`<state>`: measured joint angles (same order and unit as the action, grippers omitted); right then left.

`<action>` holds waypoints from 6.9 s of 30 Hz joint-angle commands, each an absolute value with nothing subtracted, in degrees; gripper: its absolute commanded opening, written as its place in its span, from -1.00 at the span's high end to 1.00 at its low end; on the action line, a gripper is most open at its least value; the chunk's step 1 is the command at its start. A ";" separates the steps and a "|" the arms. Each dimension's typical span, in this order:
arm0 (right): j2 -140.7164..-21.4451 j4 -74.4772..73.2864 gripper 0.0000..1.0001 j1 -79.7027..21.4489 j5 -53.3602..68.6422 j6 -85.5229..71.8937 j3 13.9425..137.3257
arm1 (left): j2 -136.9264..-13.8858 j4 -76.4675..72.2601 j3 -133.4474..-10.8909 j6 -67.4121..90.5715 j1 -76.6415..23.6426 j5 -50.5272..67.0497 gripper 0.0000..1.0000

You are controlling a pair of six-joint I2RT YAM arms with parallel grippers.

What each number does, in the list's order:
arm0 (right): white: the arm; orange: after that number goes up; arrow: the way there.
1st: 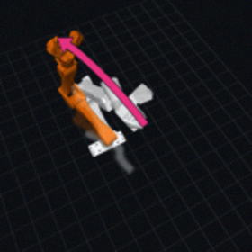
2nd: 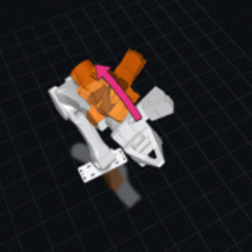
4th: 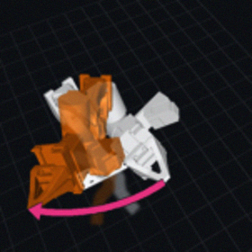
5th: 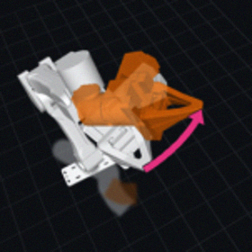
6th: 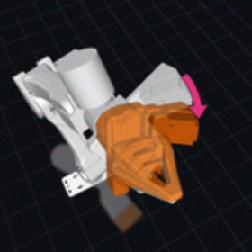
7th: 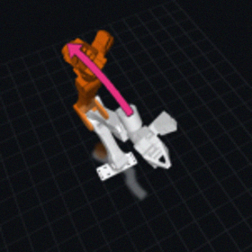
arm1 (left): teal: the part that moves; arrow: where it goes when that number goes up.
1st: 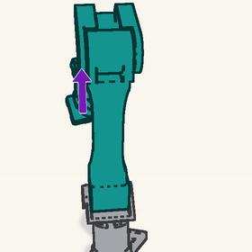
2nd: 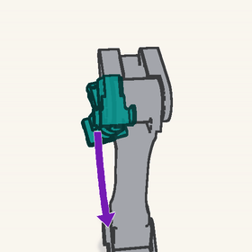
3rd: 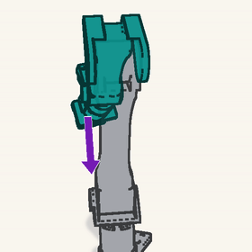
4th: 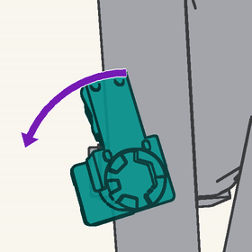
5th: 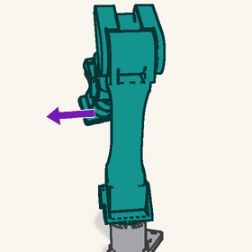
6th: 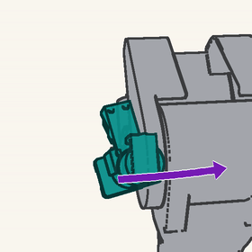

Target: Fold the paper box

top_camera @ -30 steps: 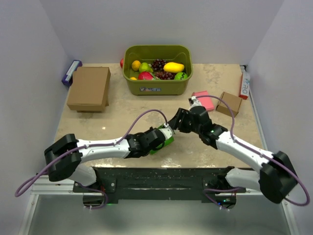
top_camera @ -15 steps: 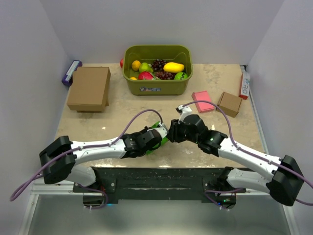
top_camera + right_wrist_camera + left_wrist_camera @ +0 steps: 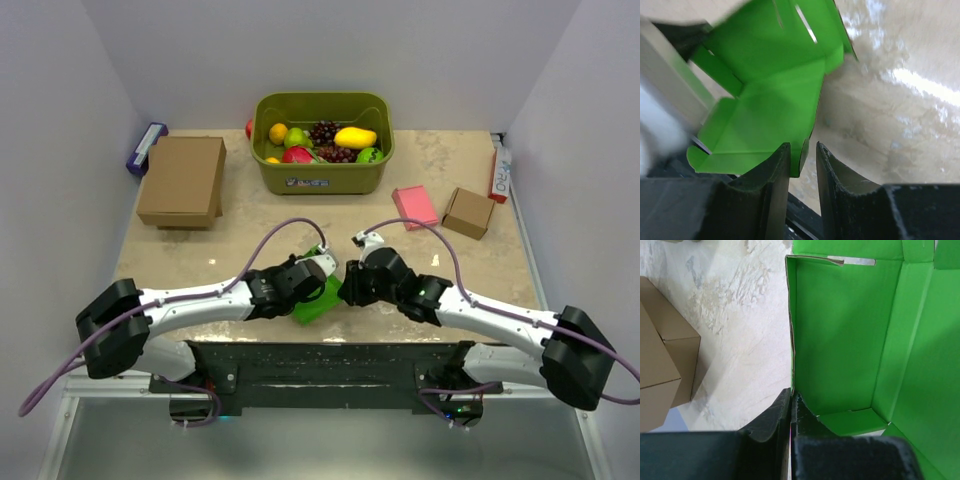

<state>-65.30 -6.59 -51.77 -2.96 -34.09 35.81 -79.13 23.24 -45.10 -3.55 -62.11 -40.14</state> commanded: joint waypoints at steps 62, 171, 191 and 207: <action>-75.13 11.43 0.25 -49.48 -10.80 -33.31 36.03 | -71.89 19.34 -43.07 -4.66 -66.80 -40.17 1.00; -74.18 14.67 0.73 -53.70 -6.86 -32.78 32.96 | -76.91 17.32 -44.03 -2.46 -66.54 -28.22 1.00; -66.62 1.23 -0.22 -54.84 -11.26 -35.77 33.85 | -75.06 18.19 -42.89 -2.02 -66.27 -38.49 1.00; -68.81 1.85 -0.08 -55.81 -8.52 -44.20 26.45 | -76.73 19.16 -43.15 -0.70 -66.09 -39.55 1.00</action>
